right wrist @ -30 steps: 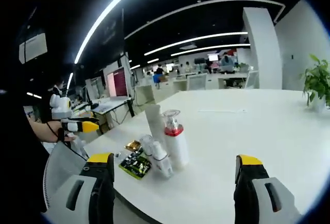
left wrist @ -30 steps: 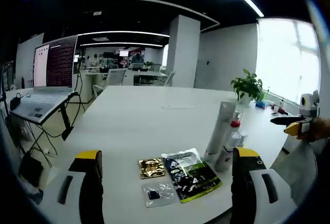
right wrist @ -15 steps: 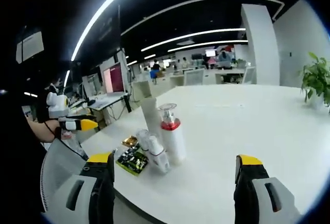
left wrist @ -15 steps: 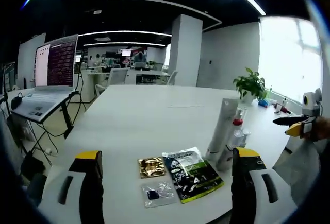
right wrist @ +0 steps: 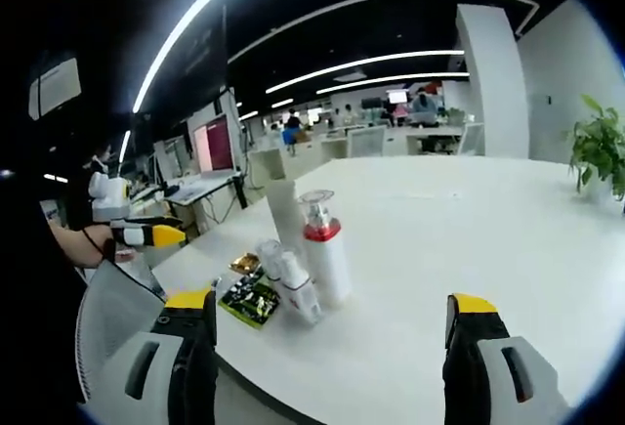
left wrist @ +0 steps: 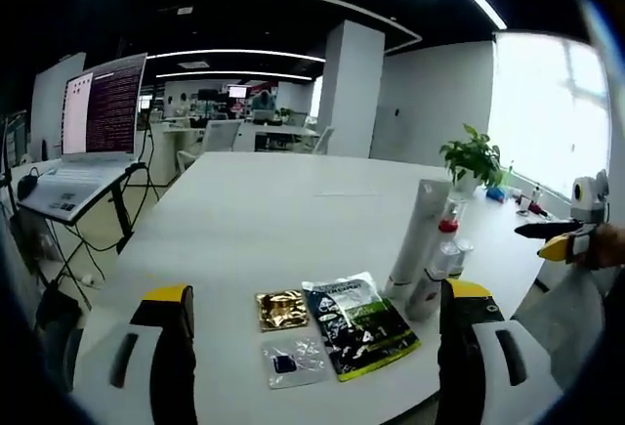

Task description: Arrange the skincare products in the storage area until every visible bottle or jar stands upright without overlapping.

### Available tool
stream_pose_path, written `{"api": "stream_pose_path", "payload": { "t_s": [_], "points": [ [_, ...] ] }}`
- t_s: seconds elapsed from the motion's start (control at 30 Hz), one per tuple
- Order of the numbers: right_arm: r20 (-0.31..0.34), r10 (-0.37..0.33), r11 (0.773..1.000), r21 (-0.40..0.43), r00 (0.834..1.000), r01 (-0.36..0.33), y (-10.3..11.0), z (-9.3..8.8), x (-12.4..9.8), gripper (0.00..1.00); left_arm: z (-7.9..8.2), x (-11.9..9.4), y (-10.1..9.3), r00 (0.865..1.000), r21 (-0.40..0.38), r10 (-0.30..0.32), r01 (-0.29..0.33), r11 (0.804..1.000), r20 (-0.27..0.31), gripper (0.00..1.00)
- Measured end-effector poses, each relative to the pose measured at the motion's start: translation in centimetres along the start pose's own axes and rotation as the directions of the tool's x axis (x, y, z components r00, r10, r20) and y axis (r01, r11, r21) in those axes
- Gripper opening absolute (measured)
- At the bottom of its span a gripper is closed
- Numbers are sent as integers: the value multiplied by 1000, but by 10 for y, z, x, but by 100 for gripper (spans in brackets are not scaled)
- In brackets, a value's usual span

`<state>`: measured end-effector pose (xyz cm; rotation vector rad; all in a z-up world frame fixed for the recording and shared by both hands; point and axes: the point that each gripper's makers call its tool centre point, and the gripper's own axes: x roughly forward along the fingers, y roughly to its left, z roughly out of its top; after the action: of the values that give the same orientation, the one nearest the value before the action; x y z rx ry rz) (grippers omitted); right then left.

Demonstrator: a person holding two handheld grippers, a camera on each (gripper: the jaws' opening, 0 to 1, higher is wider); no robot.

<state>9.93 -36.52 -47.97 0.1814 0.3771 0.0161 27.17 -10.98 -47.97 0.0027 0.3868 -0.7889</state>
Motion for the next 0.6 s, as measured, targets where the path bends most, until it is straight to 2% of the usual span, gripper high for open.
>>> {"api": "stream_pose_path", "payload": {
  "t_s": [0.6],
  "points": [
    [-11, -3, 1000, -7, 1000, 3, 0, -2, -1, 99, -2, 0, -1, 1000, 15, 3, -3, 1000, -8, 99]
  ]
}}
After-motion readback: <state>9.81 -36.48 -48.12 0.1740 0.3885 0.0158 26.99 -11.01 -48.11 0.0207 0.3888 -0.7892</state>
